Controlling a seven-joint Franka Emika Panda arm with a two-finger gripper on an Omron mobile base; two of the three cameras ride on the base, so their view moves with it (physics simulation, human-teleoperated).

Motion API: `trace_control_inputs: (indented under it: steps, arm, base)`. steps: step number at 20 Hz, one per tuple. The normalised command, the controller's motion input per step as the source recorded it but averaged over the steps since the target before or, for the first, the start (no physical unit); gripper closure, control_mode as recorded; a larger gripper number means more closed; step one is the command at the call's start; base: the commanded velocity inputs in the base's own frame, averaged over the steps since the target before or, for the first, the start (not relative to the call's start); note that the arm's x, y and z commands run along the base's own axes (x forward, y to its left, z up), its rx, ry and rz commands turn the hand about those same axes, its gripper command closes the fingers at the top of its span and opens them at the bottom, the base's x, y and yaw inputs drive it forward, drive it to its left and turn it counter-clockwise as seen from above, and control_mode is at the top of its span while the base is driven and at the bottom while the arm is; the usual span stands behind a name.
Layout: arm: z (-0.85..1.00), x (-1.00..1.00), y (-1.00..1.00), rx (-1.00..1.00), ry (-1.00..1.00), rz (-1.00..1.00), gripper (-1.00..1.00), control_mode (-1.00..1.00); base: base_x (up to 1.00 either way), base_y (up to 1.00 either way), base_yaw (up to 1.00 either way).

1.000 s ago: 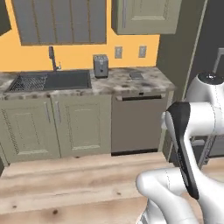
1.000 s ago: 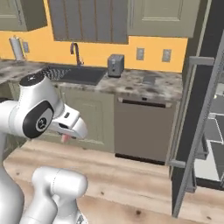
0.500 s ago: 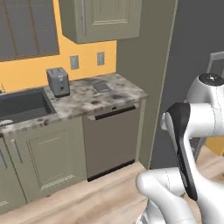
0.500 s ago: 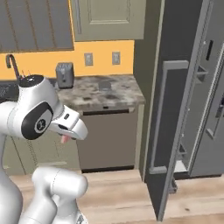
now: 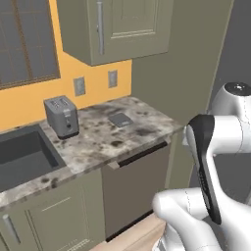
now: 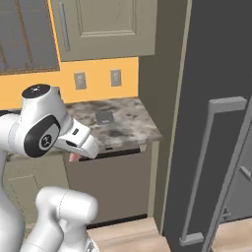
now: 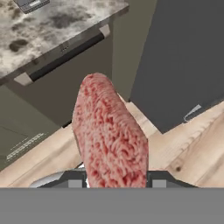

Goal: Take the steak from the fridge and place it on the digital scale on the counter by the fridge. Wait a few seconds for a reading, then move it to the plate on the dining counter.

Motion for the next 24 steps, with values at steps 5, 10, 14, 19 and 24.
trace_control_inputs:
  steps: [5,10,14,19,24]
  arm:
    - [0.0,0.0,0.0,0.0,0.0,0.0,1.0,1.0]
    - [0.0,0.0,0.0,0.0,0.0,0.0,1.0,1.0]
    - [-0.03,0.17,0.02,0.01,0.02,0.0,1.0,-1.0]
    - [-0.2,0.52,0.0,0.04,0.0,0.03,1.0,-1.0]
    - [-0.32,0.9,0.0,0.02,-0.06,0.12,1.0,-1.0]
  base:
    - [0.94,0.43,-0.05]
    - [0.89,0.13,0.0]
    - [0.56,0.06,0.0]
    - [0.0,0.0,0.0]
    - [0.0,0.0,0.0]
